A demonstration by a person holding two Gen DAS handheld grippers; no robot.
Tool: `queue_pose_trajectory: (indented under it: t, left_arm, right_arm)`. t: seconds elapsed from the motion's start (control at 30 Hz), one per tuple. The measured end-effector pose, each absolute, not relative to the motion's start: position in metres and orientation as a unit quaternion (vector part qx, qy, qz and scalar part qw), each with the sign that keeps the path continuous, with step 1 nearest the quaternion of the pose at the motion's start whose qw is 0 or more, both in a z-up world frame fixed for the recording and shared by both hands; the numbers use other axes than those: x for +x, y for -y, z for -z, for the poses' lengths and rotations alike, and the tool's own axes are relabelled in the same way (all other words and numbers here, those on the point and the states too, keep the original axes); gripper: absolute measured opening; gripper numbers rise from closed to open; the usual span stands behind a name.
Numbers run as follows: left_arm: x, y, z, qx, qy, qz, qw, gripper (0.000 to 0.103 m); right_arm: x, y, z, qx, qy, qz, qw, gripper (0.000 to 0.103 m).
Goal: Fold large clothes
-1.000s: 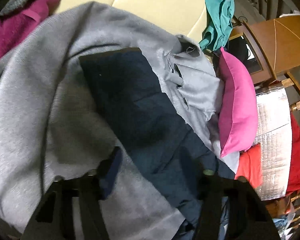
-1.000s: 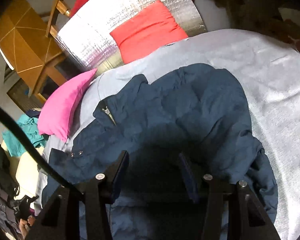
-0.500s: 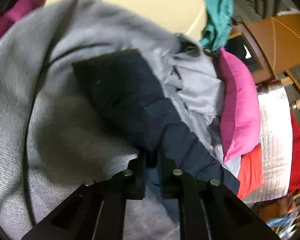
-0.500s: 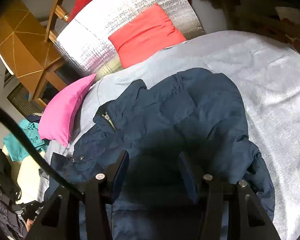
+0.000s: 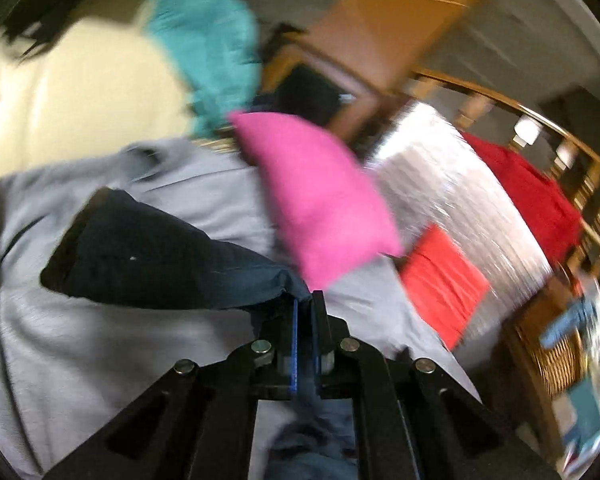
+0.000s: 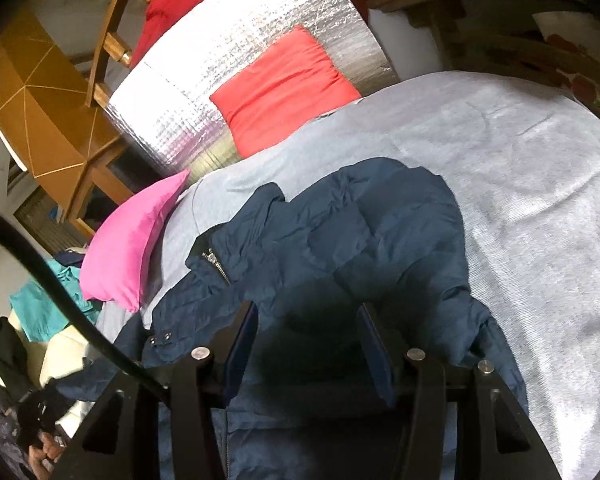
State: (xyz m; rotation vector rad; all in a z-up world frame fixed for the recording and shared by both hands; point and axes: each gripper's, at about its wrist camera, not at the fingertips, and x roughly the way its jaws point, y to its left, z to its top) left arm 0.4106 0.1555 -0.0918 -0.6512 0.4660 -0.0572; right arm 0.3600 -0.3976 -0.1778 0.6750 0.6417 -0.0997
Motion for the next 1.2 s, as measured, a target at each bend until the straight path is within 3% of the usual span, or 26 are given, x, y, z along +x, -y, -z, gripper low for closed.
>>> queue_pose_trajectory:
  t: [0.23, 0.47, 0.7, 0.9, 0.93, 1.0, 1.03, 1.07, 1.2]
  left_arm:
    - [0.402, -0.051, 0.063, -0.234, -0.199, 0.151, 0.939, 0.005]
    - [0.391, 0.050, 0.073, -0.154, -0.229, 0.257, 0.926, 0.005]
    - [0.381, 0.129, 0.118, -0.083, -0.310, 0.334, 0.886, 0.005]
    - [0.381, 0.153, 0.162, -0.038, -0.405, 0.331, 0.851, 0.006]
    - [0.382, 0.151, 0.165, -0.039, -0.420, 0.334, 0.843, 0.009]
    - [0.380, 0.143, 0.164, -0.038, -0.440, 0.342, 0.830, 0.032]
    - [0.378, 0.138, 0.160, -0.037, -0.440, 0.347, 0.827, 0.056]
    - [0.374, 0.131, 0.152, -0.039, -0.432, 0.353, 0.829, 0.073]
    - [0.363, 0.101, 0.119, -0.046, -0.396, 0.406, 0.822, 0.077]
  right_arm:
    - [0.351, 0.413, 0.174, 0.342, -0.299, 0.056, 0.889, 0.056]
    - [0.345, 0.430, 0.173, 0.363, -0.294, 0.061, 0.882, 0.056]
    - [0.338, 0.449, 0.173, 0.376, -0.285, 0.070, 0.879, 0.056]
    - [0.335, 0.462, 0.175, 0.395, -0.287, 0.068, 0.870, 0.056]
    - [0.335, 0.463, 0.176, 0.397, -0.290, 0.065, 0.869, 0.056]
    - [0.336, 0.463, 0.176, 0.397, -0.295, 0.059, 0.867, 0.057]
    - [0.337, 0.462, 0.176, 0.397, -0.298, 0.054, 0.866, 0.061]
    - [0.337, 0.461, 0.176, 0.397, -0.300, 0.050, 0.866, 0.063]
    - [0.338, 0.454, 0.175, 0.389, -0.305, 0.034, 0.868, 0.064]
